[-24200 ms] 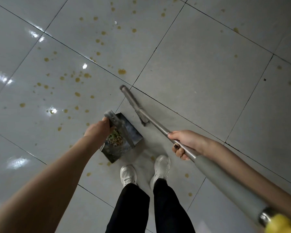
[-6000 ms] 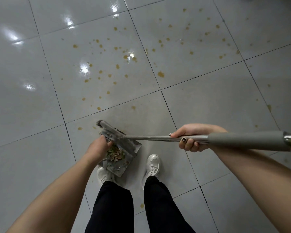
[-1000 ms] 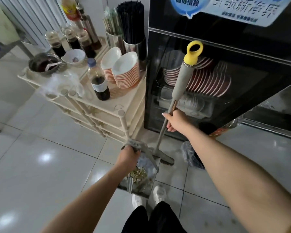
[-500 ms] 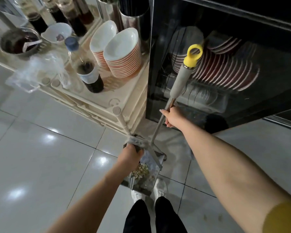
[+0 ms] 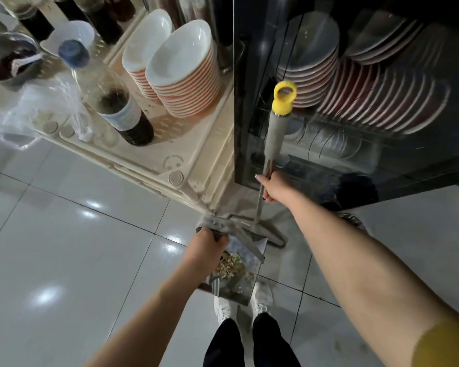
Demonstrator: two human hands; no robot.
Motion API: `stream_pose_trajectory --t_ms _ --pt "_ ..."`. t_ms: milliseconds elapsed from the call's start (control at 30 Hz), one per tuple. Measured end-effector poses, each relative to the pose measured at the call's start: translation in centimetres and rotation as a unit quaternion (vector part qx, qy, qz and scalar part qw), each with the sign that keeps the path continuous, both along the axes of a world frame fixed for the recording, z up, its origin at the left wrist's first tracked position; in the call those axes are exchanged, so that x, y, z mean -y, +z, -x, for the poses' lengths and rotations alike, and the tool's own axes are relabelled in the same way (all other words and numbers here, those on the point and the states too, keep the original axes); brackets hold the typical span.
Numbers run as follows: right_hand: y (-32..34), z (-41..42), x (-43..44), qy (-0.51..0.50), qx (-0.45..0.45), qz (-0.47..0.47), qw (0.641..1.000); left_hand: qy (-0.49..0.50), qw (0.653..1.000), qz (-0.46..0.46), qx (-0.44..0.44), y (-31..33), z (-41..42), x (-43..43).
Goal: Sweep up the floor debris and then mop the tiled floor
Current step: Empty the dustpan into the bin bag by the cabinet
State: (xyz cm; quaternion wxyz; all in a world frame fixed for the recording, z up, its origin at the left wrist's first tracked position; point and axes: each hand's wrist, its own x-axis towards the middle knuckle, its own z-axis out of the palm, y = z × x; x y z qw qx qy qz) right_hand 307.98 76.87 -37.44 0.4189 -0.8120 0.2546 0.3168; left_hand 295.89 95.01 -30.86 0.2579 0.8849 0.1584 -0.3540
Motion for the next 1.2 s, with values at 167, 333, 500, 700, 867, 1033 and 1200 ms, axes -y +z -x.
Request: stream_pose_trajectory --t_ms 167,333,500,700,867,1033,1200 --pt "-0.4 -1.8 1.6 -0.044 0.011 0.021 0.999 0.001 1.000 0.019 -0.011 -0.9 -0.2 0.7" --pt "-0.9 -2.2 1.9 -0.060 0.029 0.012 0.998 0.010 0.999 0.040 -0.013 -1.1 -0.7 1.4" --pt "-0.6 -2.4 1.6 -0.083 0.061 0.013 0.995 0.006 0.999 0.042 -0.001 -1.1 -0.8 1.9" --pt "0.7 -2.5 1.5 -0.120 0.059 0.005 0.991 0.023 0.997 0.067 -0.023 -1.1 -0.6 2.6" --pt "2.1 -0.4 1.9 -0.112 0.050 -0.023 0.992 0.038 0.996 0.077 -0.019 0.5 -0.6 3.7" --pt "3.6 4.6 3.7 -0.135 0.059 -0.041 0.988 0.075 0.992 0.102 -0.006 2.7 -0.5 5.1" --pt "4.7 12.6 3.9 -0.087 0.007 -0.068 0.994 0.129 0.983 0.131 -0.006 4.9 0.3 6.6"
